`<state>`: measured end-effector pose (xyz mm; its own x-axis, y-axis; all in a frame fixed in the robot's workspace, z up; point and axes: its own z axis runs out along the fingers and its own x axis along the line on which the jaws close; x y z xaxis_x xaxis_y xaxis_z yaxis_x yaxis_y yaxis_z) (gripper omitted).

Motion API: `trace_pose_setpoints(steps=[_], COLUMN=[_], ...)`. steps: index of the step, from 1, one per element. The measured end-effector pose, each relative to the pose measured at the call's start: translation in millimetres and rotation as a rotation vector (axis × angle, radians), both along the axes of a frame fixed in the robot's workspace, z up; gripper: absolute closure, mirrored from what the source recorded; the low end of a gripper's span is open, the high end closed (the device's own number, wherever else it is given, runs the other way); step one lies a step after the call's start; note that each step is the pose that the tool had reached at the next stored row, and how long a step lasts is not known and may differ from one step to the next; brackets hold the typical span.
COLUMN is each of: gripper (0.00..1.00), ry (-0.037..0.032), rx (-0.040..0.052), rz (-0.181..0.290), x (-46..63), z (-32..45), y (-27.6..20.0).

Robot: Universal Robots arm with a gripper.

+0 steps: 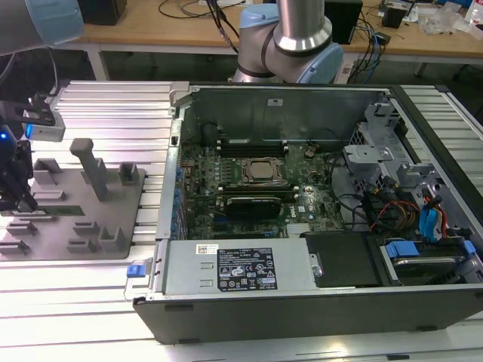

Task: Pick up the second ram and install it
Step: 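Pick up the second ram and move it above second insertion slot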

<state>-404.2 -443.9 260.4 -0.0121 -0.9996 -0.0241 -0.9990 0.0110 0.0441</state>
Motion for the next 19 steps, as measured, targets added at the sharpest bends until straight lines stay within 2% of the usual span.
trace_pose_setpoints(steps=[6, 14, 17, 19], gripper=[0.91, 0.91, 0.91, 0.91], ry=[0.0, 0.0, -0.0001, -0.0001], rx=[0.0, 0.0, 0.0, 0.0], rz=[0.0, 0.0, 0.0, 0.0], x=[0.0, 0.0, 0.0, 0.0], z=[18.0, 51.1, 58.5, 69.2], y=[0.2, 0.3, 0.4, 0.5])
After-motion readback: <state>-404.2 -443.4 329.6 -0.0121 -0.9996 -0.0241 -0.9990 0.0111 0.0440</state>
